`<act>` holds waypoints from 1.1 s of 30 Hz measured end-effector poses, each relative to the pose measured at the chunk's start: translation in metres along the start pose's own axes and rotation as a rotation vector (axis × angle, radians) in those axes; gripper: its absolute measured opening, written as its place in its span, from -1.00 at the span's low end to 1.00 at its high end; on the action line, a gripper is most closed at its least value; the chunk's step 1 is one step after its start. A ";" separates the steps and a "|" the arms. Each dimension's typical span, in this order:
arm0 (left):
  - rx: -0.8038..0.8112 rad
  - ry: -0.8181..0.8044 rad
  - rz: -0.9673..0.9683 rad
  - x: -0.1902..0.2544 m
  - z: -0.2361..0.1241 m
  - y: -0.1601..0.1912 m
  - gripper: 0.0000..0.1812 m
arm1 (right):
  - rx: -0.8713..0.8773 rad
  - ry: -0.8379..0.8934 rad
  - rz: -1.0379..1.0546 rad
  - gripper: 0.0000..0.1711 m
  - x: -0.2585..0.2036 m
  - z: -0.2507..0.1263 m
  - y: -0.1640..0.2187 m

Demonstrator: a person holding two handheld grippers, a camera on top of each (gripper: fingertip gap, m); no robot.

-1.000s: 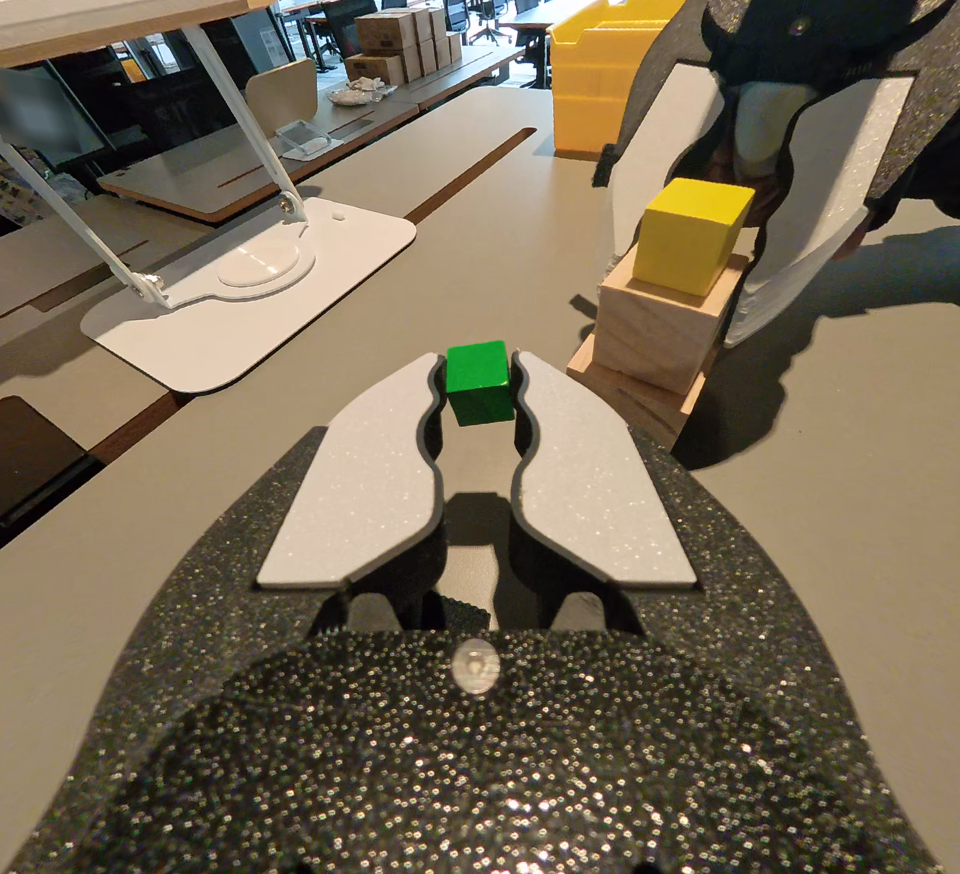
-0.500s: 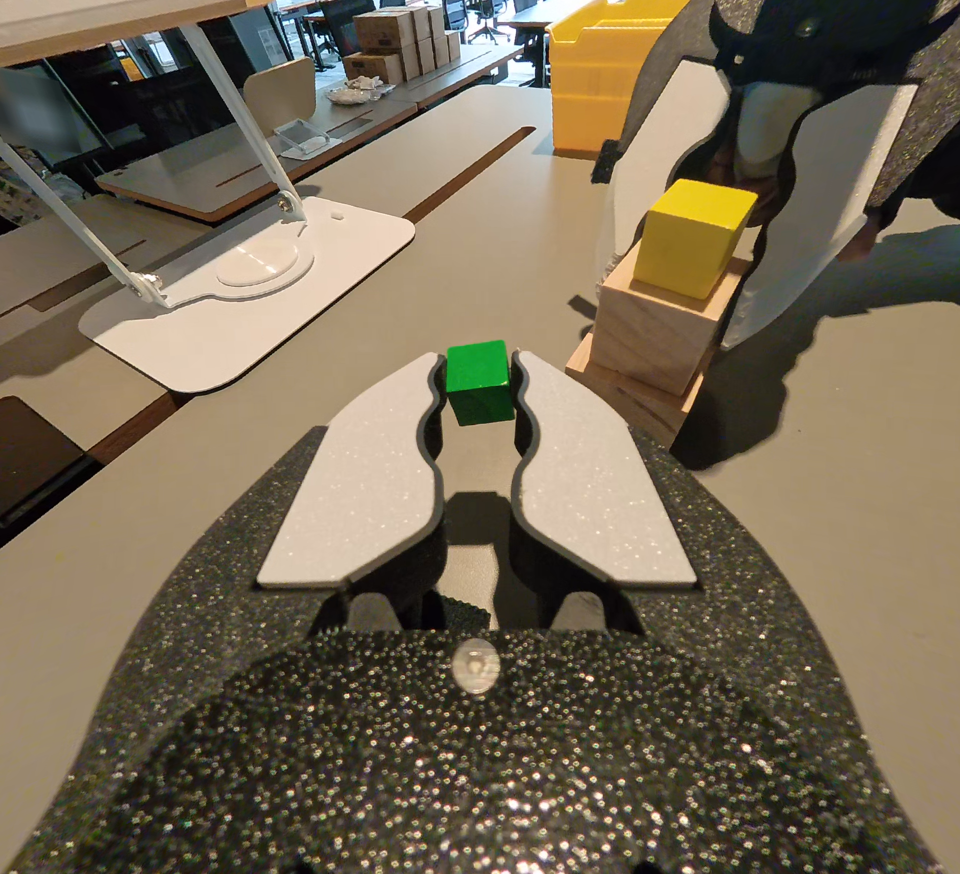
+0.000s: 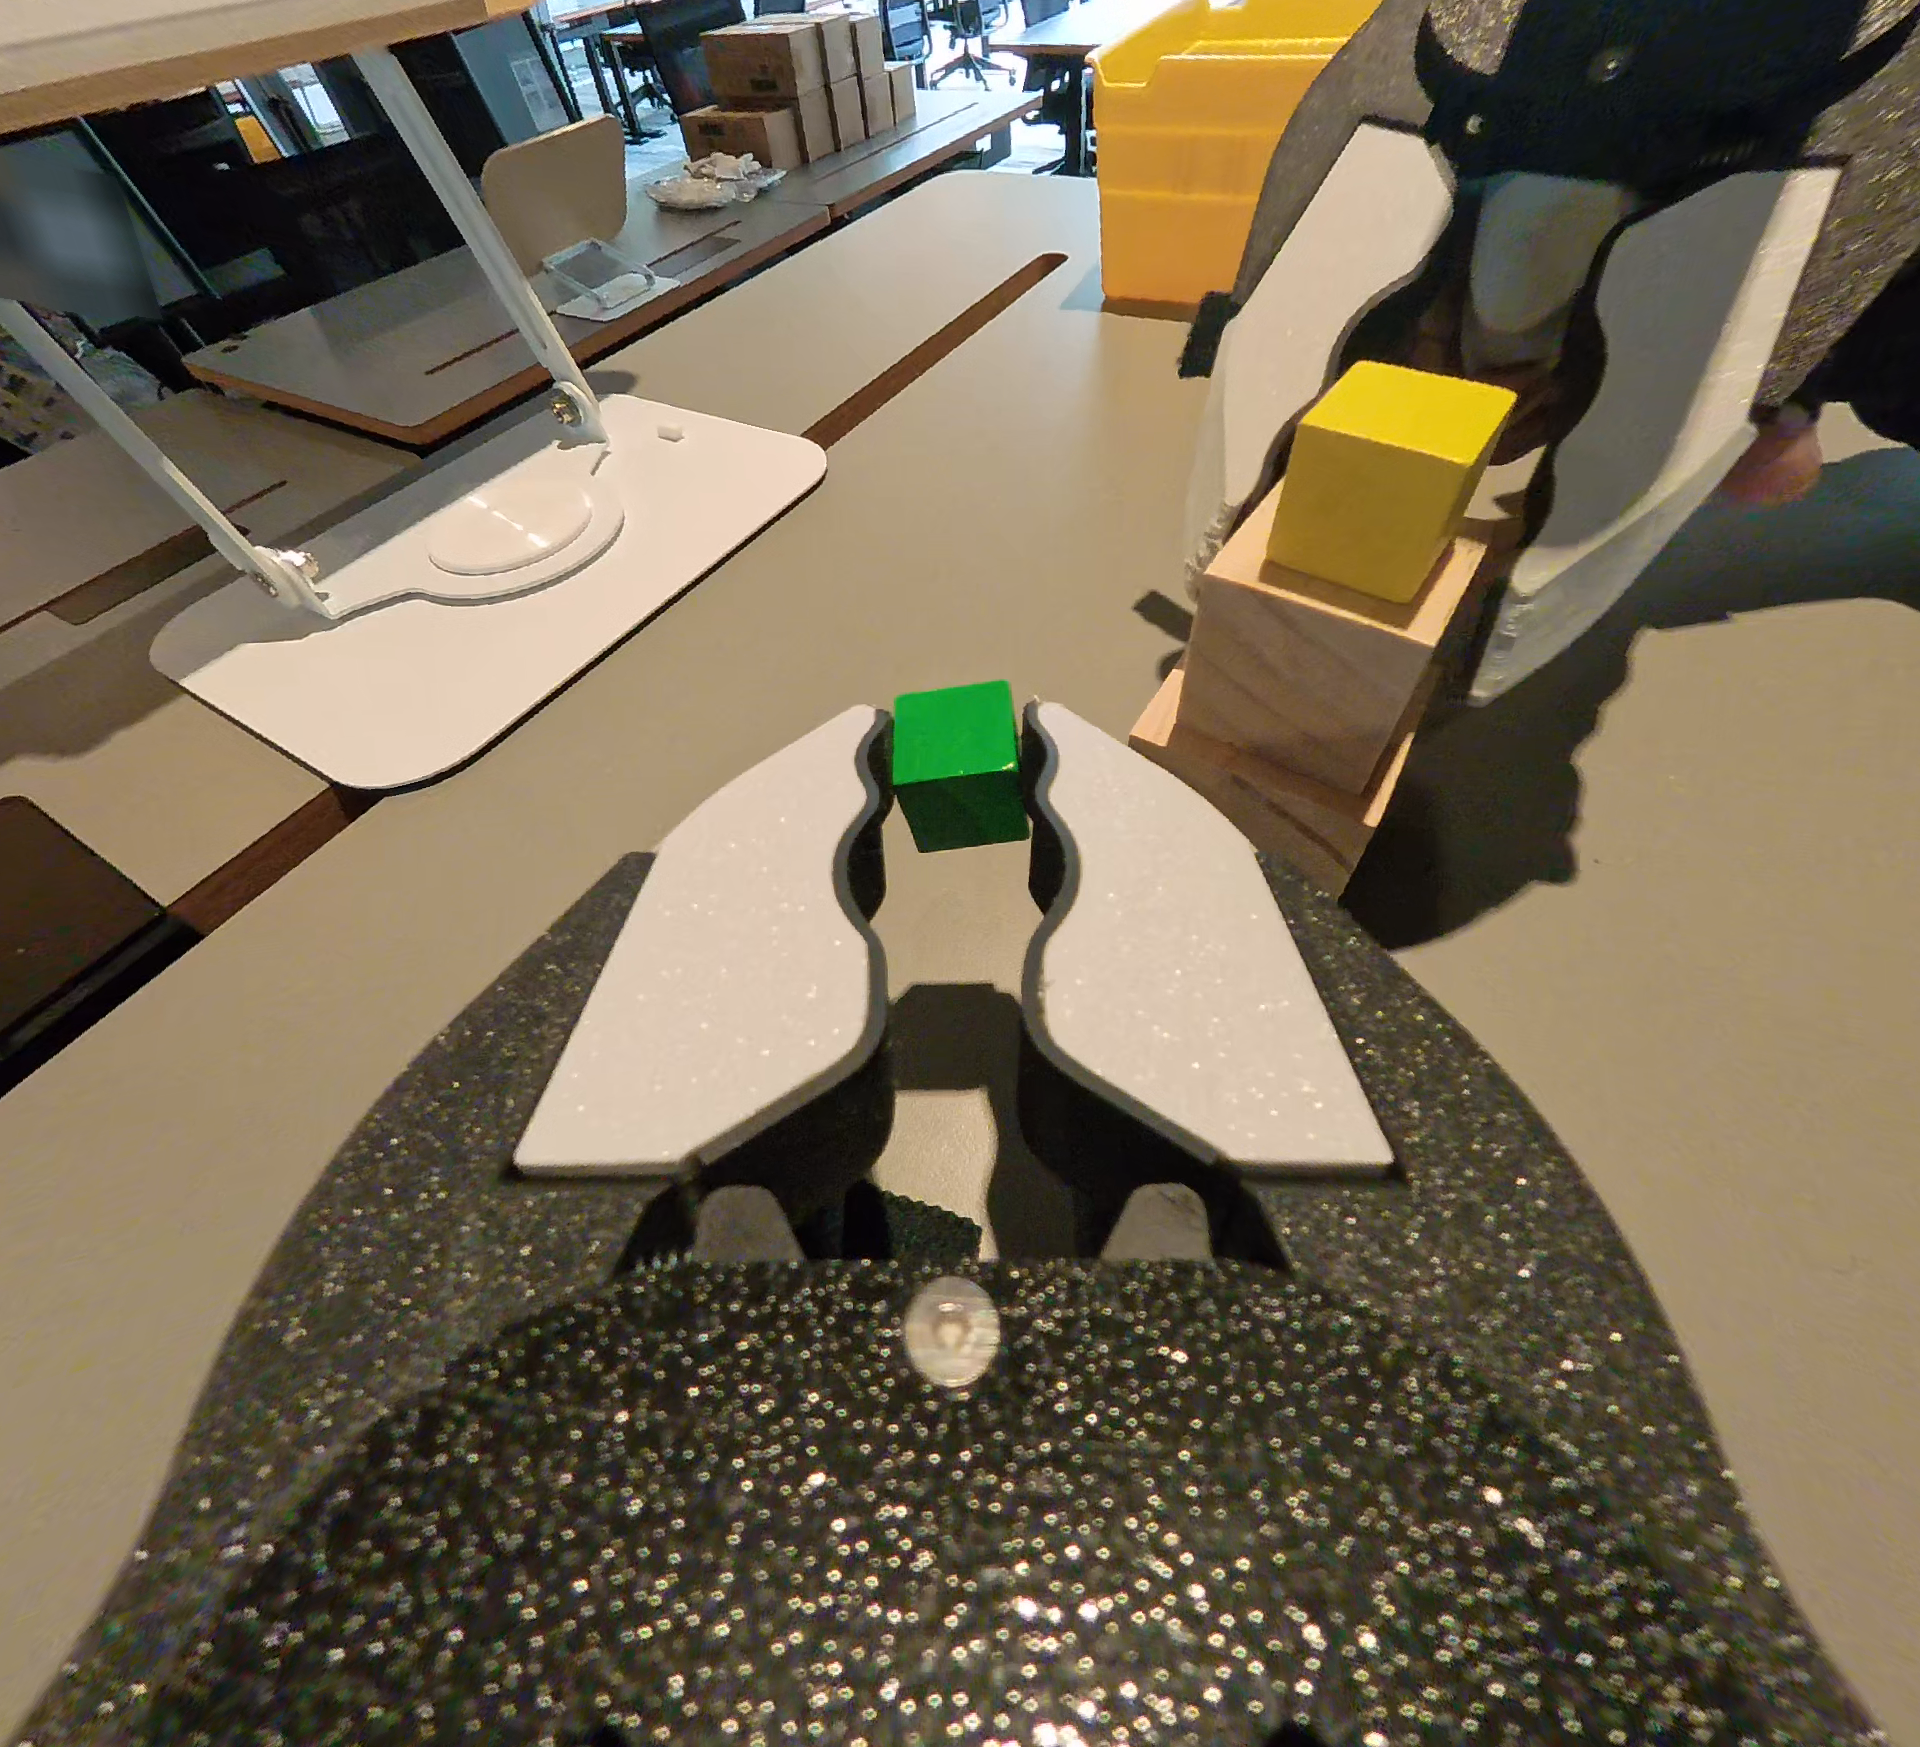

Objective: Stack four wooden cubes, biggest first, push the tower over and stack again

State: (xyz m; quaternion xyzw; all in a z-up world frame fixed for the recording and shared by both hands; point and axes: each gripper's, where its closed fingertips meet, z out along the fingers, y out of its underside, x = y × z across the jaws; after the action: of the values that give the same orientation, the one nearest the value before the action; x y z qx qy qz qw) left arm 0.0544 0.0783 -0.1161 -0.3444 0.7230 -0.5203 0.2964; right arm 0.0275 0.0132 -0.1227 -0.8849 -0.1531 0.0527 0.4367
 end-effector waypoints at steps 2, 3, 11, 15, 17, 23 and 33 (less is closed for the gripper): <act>0.001 0.001 0.000 0.000 0.000 0.000 -0.75 | 0.002 -0.004 0.001 -0.35 0.000 -0.001 0.000; 0.002 0.002 -0.001 0.000 0.000 0.000 -0.75 | 0.005 -0.011 0.002 -0.32 0.000 -0.003 0.000; 0.028 0.030 -0.021 0.002 -0.003 -0.003 -0.75 | 0.098 -0.127 0.048 -0.21 0.000 -0.025 0.014; 0.041 0.069 -0.026 0.005 -0.005 -0.005 -0.75 | 0.254 -0.169 0.105 -0.26 0.009 -0.029 0.018; 0.047 0.083 -0.023 0.007 -0.006 -0.006 -0.75 | 0.316 -0.177 0.116 -0.28 0.012 -0.027 0.021; 0.141 0.181 -0.005 0.023 -0.014 -0.024 -0.75 | 0.420 -0.199 0.142 -0.28 0.015 -0.033 0.010; 0.181 0.476 0.117 0.071 -0.012 -0.094 -0.75 | 0.485 -0.259 0.234 -0.24 0.022 -0.041 0.006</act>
State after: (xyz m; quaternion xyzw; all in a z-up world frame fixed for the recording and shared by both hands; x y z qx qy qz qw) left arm 0.0209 0.0071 -0.0276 -0.1420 0.7416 -0.6313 0.1771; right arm 0.0594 -0.0147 -0.1016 -0.7523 -0.0876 0.2502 0.6032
